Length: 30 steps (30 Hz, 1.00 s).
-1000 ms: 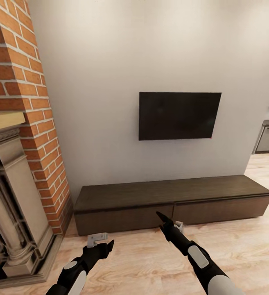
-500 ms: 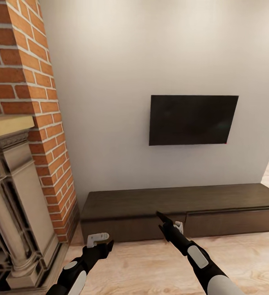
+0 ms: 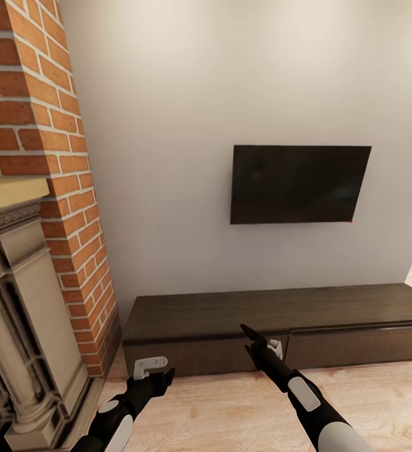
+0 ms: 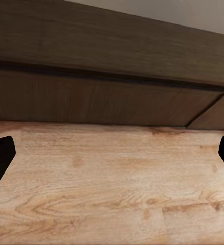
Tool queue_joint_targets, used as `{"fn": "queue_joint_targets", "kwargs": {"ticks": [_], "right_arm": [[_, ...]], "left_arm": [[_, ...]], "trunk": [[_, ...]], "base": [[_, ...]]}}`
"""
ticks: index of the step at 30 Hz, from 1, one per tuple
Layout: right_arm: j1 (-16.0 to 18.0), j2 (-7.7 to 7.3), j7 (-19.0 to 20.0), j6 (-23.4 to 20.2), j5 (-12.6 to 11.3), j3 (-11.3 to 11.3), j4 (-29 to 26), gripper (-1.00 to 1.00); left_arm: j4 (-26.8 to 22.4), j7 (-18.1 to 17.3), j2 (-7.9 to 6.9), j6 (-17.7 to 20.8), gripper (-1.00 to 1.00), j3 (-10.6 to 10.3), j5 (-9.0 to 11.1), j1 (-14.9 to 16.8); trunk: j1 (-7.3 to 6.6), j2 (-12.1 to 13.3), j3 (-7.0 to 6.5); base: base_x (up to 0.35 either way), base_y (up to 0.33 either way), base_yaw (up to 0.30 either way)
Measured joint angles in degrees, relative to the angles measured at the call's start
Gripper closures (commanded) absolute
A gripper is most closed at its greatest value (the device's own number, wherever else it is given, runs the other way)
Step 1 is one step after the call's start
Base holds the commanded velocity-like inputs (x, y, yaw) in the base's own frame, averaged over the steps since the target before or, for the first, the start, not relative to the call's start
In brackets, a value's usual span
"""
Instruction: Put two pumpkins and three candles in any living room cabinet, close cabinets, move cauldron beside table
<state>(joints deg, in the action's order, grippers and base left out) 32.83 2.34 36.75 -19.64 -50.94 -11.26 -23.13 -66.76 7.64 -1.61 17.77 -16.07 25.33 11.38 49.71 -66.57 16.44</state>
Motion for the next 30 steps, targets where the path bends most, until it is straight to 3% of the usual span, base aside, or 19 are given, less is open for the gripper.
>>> {"fn": "queue_joint_targets", "kwargs": {"ticks": [6, 13, 19, 30], "right_arm": [[0.00, -0.05, -0.09, 3.94, 0.06, 0.12, 0.18, -1.00], [0.00, -0.03, -0.57, 4.20, 0.24, 0.38, 0.26, -1.00], [0.00, 0.17, -3.61, 4.34, -0.15, 0.23, 0.28, -1.00], [0.28, 1.96, -4.72, 4.87, -0.34, 0.13, 0.12, -1.00]], "left_arm": [[-0.04, -0.02, -0.06, -0.02, -1.00, -0.01, 0.02, 0.00], [-0.12, -0.03, -0.15, -0.02, -1.00, -0.04, 0.07, -0.02], [-0.16, -0.04, -0.16, -0.01, -1.00, -0.02, 0.08, -0.03], [-0.32, -0.17, -0.16, -0.08, -1.00, 0.02, 0.08, -0.66]], "trunk": [[1.32, -2.41, 1.08], [2.86, -5.22, 2.34], [4.18, -7.63, 3.41], [6.59, -12.04, 5.39]], "base": [[0.001, 0.000, 0.000], [0.000, 0.000, 0.000], [0.000, 0.000, 0.000], [0.000, 0.000, 0.000]]}}
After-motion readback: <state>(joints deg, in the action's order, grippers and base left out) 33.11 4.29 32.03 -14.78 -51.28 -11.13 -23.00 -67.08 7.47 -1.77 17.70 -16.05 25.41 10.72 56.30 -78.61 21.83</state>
